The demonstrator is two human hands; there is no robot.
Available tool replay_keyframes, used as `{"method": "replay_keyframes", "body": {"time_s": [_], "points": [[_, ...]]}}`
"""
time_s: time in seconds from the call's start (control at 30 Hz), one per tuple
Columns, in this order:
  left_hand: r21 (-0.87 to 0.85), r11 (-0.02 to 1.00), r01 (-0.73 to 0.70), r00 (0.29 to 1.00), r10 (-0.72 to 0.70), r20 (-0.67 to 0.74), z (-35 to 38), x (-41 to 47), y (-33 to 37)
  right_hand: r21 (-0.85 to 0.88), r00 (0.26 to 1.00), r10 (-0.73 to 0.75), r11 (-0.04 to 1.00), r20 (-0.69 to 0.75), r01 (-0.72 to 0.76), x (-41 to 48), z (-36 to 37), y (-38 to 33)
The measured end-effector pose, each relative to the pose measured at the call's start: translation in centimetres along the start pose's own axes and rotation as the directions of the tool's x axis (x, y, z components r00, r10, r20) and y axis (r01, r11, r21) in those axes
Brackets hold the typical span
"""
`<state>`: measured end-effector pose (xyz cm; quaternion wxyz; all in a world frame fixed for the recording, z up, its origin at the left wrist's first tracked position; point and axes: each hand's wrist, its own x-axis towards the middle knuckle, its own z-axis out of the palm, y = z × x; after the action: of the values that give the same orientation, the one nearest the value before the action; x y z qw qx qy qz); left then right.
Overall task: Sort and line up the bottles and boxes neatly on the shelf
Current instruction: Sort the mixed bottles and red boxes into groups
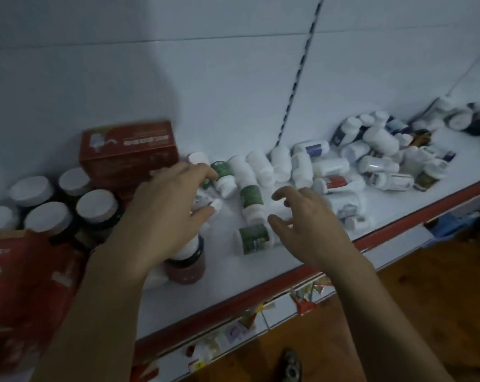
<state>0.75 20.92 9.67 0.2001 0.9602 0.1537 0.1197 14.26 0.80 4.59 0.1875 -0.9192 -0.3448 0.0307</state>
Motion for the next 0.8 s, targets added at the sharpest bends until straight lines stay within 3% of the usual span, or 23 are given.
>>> {"method": "replay_keyframes", "body": {"time_s": [0.27, 0.37, 0.63, 0.8], "points": [[-0.037, 0.999, -0.032, 0.999, 0.031, -0.019, 7.0, 7.3, 12.7, -0.089, 0.988, 0.141, 0.987, 0.069, -0.134, -1.7, -7.7, 14.6], [-0.022, 0.998, -0.052, 0.999, 0.052, 0.007, 11.0, 9.9, 17.2, -0.098, 0.972, 0.235, 0.968, 0.026, -0.231, -2.1, -10.6, 20.3], [0.016, 0.981, -0.192, 0.975, 0.189, 0.114, 20.5, 18.7, 31.6, 0.027, 0.913, 0.391, 0.92, -0.116, -0.391, -3.9, -16.7, 34.7], [0.048, 0.952, -0.301, 0.937, 0.286, 0.202, 24.2, 23.7, 35.5, 0.101, 0.881, 0.454, 0.891, -0.133, -0.443, -3.6, -18.2, 41.7]]}}
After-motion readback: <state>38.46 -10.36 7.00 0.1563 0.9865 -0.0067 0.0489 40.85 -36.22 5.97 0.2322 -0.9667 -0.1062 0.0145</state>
